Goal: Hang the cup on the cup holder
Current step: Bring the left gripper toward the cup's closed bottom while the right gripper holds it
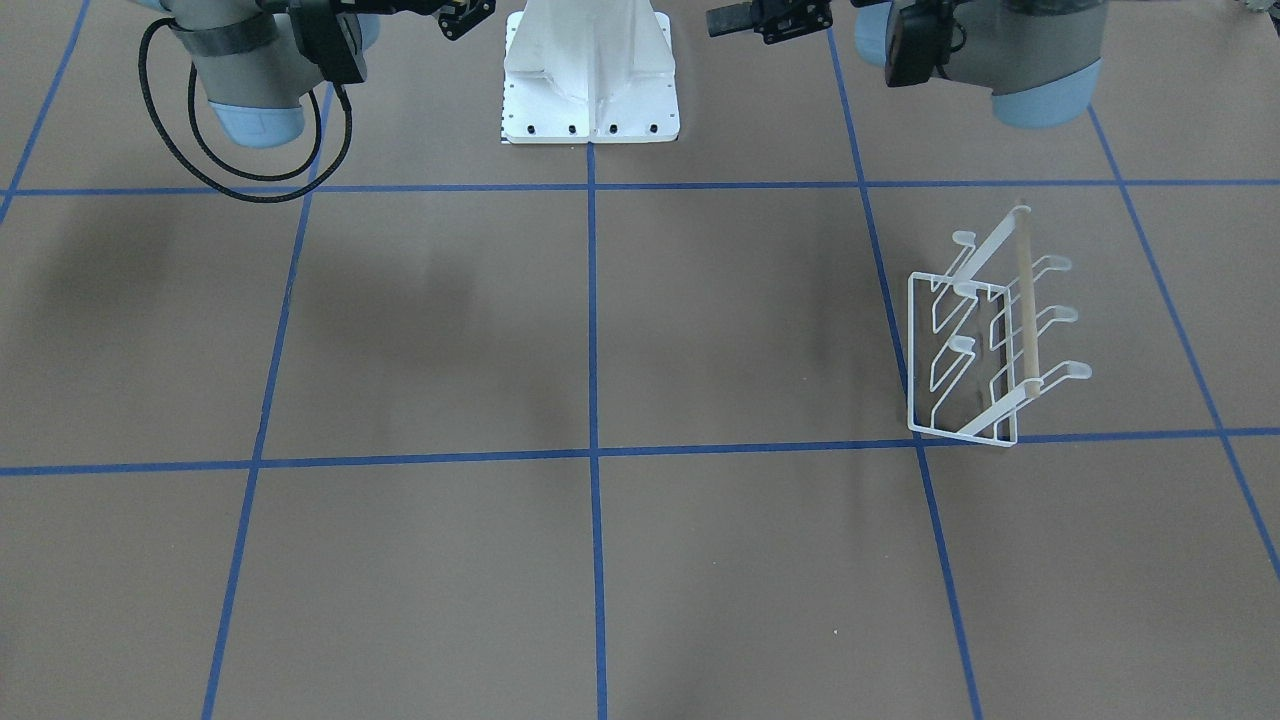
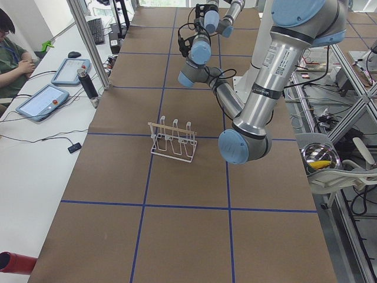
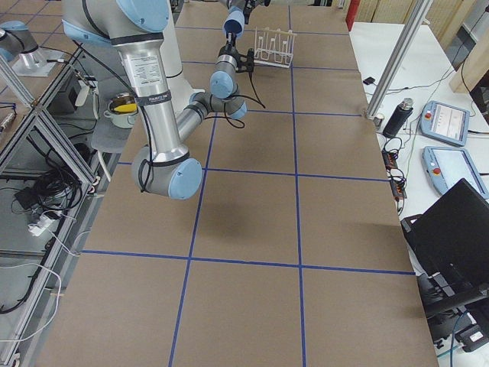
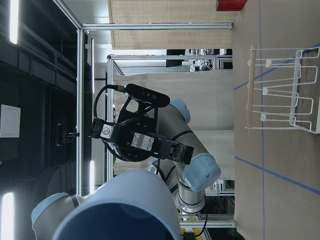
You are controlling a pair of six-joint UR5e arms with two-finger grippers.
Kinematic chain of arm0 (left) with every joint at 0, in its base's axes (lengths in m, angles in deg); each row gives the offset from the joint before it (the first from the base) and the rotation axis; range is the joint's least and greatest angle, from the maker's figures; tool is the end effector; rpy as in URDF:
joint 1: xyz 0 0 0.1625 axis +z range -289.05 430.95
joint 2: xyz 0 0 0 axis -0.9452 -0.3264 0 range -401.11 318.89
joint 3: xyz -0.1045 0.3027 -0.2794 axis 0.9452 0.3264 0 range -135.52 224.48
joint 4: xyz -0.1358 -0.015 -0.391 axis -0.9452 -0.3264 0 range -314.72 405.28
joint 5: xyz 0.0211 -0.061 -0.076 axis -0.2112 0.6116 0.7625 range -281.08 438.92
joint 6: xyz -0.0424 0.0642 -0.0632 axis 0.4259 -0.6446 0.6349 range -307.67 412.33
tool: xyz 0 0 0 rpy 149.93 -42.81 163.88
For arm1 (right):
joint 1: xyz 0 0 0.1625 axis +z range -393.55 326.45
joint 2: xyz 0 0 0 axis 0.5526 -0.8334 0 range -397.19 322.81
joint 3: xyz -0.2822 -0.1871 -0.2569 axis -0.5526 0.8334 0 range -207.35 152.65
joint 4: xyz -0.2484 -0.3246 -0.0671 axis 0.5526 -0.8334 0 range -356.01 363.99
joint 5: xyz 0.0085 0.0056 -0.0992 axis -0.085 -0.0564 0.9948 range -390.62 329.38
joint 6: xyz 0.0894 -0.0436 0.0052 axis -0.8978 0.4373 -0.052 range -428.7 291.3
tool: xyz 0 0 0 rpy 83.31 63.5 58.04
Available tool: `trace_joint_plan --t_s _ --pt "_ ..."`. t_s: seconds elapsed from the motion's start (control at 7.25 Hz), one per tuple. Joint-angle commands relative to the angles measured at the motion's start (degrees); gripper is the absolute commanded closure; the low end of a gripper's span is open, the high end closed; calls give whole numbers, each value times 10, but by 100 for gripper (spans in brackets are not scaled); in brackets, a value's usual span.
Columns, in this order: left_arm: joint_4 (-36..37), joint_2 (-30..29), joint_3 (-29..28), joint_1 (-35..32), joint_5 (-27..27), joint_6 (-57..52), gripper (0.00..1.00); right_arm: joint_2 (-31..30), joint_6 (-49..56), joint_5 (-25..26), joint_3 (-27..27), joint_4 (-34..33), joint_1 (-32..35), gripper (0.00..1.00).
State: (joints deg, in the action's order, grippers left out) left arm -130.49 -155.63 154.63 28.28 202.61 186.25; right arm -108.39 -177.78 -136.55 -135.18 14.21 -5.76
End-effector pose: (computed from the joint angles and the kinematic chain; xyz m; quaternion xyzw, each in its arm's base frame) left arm 0.2808 -0.3649 0.1438 -0.1309 0.8676 -0.0836 0.4725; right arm -0.3438 -0.3008 0.1928 0.0191 -0.9222 0.0265 0.3854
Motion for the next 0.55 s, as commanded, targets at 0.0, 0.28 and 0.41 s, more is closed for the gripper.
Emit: trace_joint_plan --t_s 0.0,0.28,0.41 --pt "0 -9 1 49 -55 6 1 0 0 0 -1 1 0 100" --pt "-1 -12 2 70 -65 5 1 -1 0 -1 -4 3 1 100" --pt "-1 -15 2 70 -64 7 1 -1 0 -1 -2 3 0 100"
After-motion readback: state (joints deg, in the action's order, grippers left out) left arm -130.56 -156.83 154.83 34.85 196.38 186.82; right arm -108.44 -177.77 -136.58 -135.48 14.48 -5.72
